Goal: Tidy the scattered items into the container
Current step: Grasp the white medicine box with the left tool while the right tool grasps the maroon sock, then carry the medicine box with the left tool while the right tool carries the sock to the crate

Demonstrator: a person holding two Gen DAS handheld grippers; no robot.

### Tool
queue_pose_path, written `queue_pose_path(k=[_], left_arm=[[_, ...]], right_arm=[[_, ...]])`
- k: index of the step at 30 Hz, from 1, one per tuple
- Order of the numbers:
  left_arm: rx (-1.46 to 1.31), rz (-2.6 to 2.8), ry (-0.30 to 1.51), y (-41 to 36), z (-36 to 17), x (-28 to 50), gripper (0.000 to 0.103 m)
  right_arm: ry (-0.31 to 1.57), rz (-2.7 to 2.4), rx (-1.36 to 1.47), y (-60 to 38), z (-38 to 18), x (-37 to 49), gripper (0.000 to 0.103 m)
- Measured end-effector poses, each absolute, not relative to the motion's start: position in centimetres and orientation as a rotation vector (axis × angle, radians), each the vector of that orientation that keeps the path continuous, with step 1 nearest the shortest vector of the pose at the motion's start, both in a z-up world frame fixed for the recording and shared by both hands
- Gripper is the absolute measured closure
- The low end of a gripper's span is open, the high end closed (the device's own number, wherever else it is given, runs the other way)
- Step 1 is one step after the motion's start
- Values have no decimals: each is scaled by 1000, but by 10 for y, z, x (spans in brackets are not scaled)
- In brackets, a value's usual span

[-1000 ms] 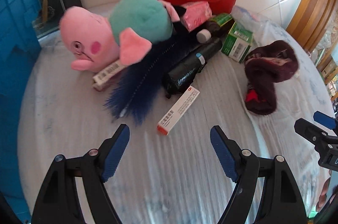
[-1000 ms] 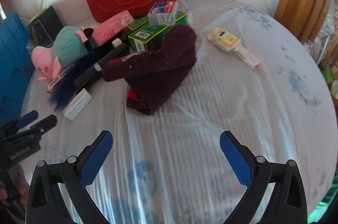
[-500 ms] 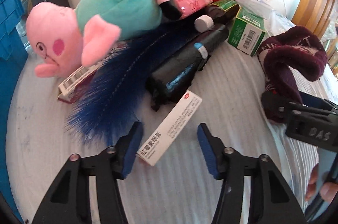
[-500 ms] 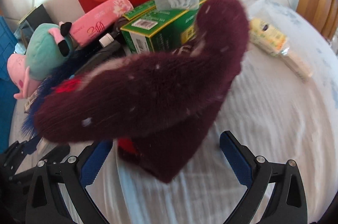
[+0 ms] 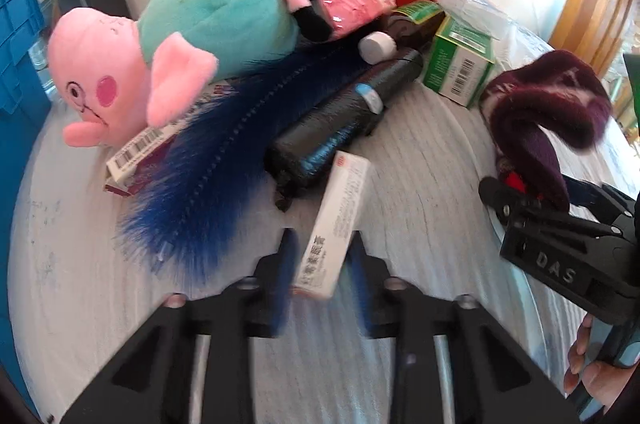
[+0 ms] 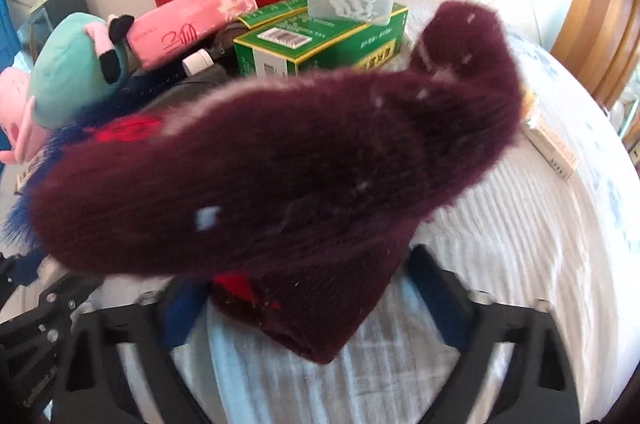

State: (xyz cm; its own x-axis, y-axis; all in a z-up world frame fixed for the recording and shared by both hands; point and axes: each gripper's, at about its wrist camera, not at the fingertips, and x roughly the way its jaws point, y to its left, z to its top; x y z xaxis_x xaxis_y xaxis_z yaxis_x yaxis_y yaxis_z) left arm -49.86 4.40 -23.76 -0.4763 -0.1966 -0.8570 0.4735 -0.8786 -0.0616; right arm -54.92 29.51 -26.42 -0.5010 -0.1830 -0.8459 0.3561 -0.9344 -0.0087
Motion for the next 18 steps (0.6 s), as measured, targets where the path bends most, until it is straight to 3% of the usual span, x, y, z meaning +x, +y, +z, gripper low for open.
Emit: queue_pose_path(k=[3,5,11,18], left_arm=[[1333,-2376,410,48,-235,-495,86],[1319,-2381,395,52,-230,-489,86],[1258,-2417,391,59,-193,-469,86],[1112,-2506,363,67,-106,-431,86]], right_arm=[[299,-2473,1340,292,-259,-540,67],[262,-2467,1336,297,-254,-535,72],[128,-2461,1257,318,-218,-502,74],[105,-2494,1133,323,-151,-457,74]])
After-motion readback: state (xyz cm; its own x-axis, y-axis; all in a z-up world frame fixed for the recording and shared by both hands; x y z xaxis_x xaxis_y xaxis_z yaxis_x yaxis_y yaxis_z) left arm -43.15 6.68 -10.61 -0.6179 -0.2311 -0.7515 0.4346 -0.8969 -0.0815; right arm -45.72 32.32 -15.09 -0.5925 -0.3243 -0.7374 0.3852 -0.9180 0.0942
